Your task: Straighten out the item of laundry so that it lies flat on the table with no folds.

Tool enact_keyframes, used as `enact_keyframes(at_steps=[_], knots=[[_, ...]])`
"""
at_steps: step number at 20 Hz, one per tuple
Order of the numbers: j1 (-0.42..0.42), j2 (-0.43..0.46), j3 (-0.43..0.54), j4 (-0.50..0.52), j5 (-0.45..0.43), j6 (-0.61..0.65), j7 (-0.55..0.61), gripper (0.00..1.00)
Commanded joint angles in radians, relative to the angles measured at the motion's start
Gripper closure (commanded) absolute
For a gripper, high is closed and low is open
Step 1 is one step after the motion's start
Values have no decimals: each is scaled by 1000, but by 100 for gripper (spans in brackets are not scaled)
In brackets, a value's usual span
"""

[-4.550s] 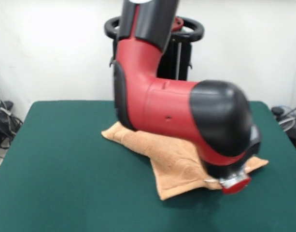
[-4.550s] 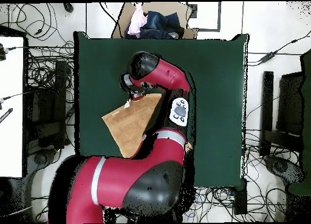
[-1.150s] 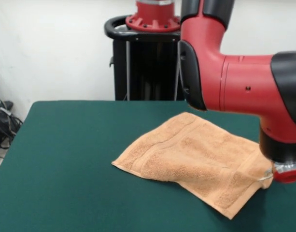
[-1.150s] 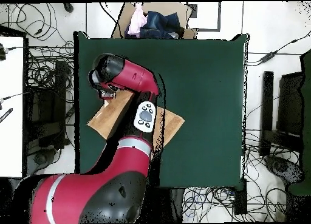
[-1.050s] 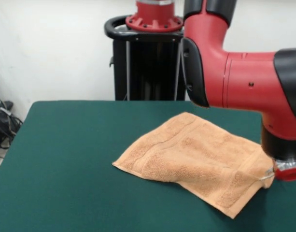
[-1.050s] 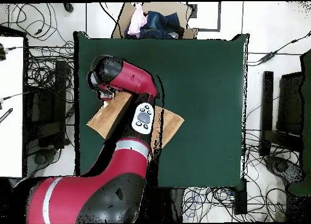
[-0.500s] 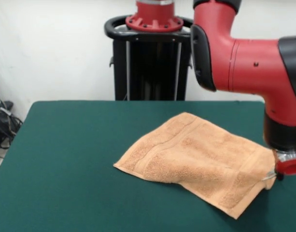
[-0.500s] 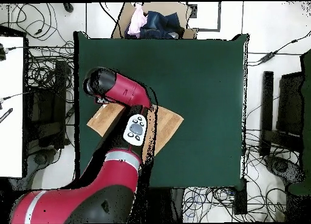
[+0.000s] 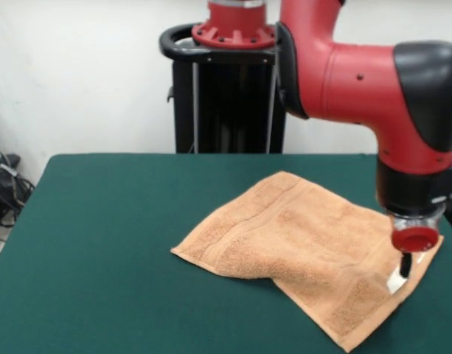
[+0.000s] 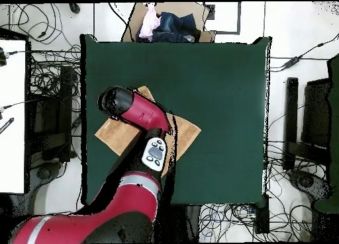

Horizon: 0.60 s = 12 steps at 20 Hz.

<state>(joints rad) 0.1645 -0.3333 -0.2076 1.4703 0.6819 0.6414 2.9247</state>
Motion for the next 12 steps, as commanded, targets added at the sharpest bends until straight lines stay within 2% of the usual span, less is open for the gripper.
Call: enact_keyframes(at_steps=[1,2,5,12], knots=[[-93,-35,187,233,5,-128,-53,0],[-105,-36,192,227,-6,-117,-57,0],[-186,-50,255,270,-20,-192,-121,0],[-329,-54,321,309,-120,-204,-202,0]])
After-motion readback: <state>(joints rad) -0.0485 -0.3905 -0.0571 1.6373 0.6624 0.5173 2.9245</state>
